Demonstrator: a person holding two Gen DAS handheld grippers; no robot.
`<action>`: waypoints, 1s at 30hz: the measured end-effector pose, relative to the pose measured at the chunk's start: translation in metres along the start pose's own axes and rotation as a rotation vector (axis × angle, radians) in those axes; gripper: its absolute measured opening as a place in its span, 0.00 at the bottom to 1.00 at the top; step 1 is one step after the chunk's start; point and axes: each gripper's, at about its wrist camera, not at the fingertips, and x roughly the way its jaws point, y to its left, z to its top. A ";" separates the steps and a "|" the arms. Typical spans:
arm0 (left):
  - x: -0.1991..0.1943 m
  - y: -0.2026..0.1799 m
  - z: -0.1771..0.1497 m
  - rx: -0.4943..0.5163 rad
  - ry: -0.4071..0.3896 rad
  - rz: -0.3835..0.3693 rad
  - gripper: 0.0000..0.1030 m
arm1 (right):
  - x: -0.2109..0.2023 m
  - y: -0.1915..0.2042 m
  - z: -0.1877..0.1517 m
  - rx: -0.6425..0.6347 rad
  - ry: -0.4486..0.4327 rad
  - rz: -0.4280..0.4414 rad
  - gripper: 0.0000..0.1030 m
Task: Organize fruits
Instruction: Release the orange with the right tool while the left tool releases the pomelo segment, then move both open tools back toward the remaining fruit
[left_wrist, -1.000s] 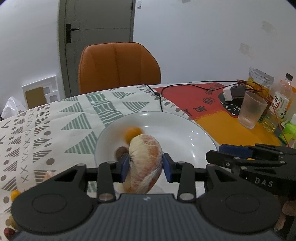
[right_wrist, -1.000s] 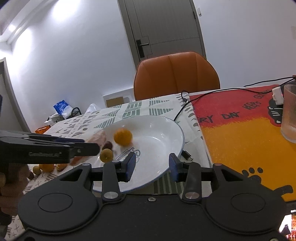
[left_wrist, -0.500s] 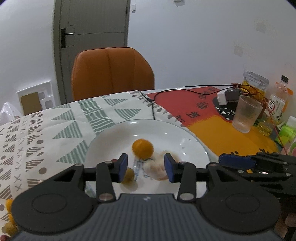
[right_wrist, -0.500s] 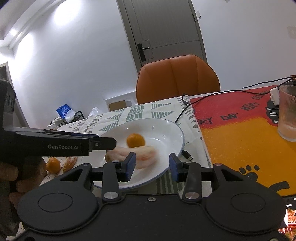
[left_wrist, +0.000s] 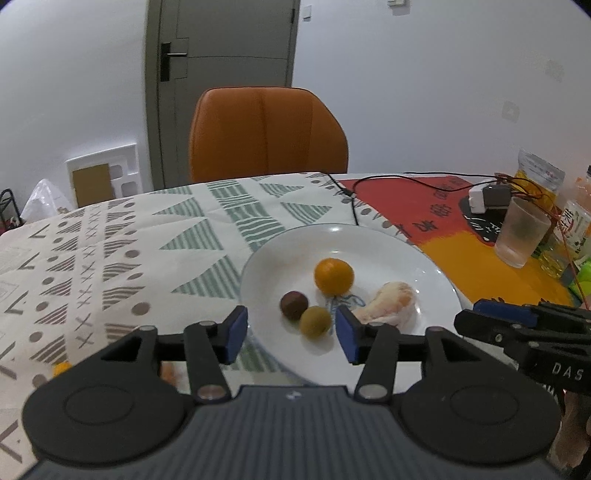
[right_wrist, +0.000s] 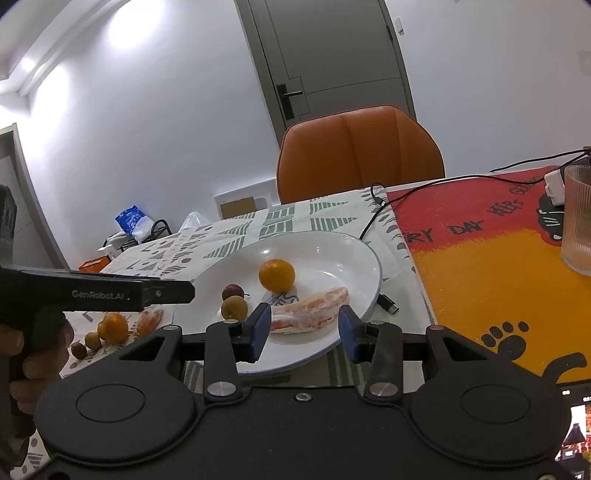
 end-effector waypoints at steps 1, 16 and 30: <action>-0.002 0.002 -0.001 -0.003 -0.002 0.004 0.53 | 0.000 0.000 0.000 -0.001 0.001 0.000 0.42; -0.034 0.041 -0.012 -0.070 -0.032 0.096 0.80 | 0.000 0.033 0.002 -0.042 -0.023 0.010 0.74; -0.063 0.077 -0.028 -0.135 -0.049 0.172 0.82 | 0.004 0.073 0.004 -0.099 -0.044 0.017 1.00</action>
